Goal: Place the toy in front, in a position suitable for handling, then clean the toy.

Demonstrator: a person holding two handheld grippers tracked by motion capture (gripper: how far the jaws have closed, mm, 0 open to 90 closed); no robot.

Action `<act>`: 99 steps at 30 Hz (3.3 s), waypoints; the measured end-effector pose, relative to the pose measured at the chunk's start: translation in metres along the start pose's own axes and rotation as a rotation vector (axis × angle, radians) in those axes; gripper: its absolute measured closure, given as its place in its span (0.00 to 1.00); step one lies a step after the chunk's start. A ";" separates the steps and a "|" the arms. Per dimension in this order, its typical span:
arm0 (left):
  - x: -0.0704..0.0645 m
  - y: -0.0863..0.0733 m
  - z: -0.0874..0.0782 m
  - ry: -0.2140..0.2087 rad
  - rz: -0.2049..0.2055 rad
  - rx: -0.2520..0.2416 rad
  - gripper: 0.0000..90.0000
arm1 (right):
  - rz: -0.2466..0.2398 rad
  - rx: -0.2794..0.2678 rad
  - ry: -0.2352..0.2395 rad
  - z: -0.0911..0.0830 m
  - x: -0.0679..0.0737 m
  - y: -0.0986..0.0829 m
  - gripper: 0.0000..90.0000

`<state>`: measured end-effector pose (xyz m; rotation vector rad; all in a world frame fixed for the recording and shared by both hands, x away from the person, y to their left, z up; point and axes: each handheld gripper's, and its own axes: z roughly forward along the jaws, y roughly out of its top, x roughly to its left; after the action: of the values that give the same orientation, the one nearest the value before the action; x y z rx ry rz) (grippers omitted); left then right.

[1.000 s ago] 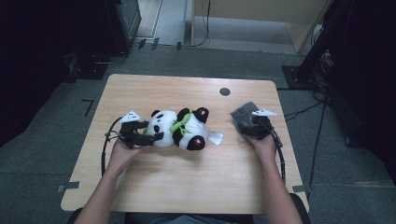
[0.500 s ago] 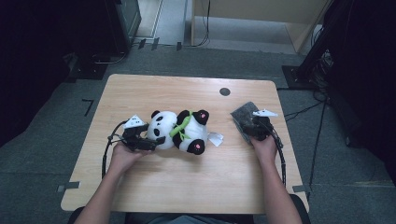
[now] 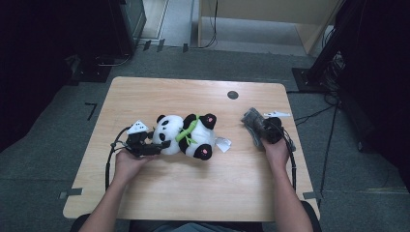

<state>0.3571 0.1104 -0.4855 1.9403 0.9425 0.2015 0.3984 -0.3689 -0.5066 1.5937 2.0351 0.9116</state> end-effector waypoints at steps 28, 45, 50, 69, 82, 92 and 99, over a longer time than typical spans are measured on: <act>-0.013 -0.005 -0.001 0.033 -0.043 -0.020 0.21 | -0.048 -0.037 0.127 -0.040 0.035 0.024 0.84; -0.015 -0.002 0.006 0.041 0.013 0.012 0.08 | -0.116 -0.060 0.258 -0.059 0.080 0.062 0.84; -0.015 -0.001 0.004 0.058 0.002 0.015 0.24 | -0.106 -0.052 0.267 -0.064 0.085 0.073 0.84; -0.023 0.000 0.002 0.076 -0.046 0.009 0.31 | -0.285 -0.026 0.313 -0.061 0.166 0.147 0.83; -0.023 -0.001 0.003 0.081 -0.048 0.006 0.31 | -0.372 0.023 0.367 -0.031 0.228 0.167 0.83; -0.024 -0.001 0.003 0.085 -0.049 0.006 0.30 | -0.408 0.085 0.423 0.006 0.269 0.169 0.82; -0.024 -0.004 0.003 0.093 -0.048 0.000 0.31 | -0.461 0.168 0.440 0.038 0.294 0.152 0.81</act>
<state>0.3397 0.0926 -0.4845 1.9197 1.0489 0.2659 0.4503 -0.0561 -0.4026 0.9716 2.6892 0.9898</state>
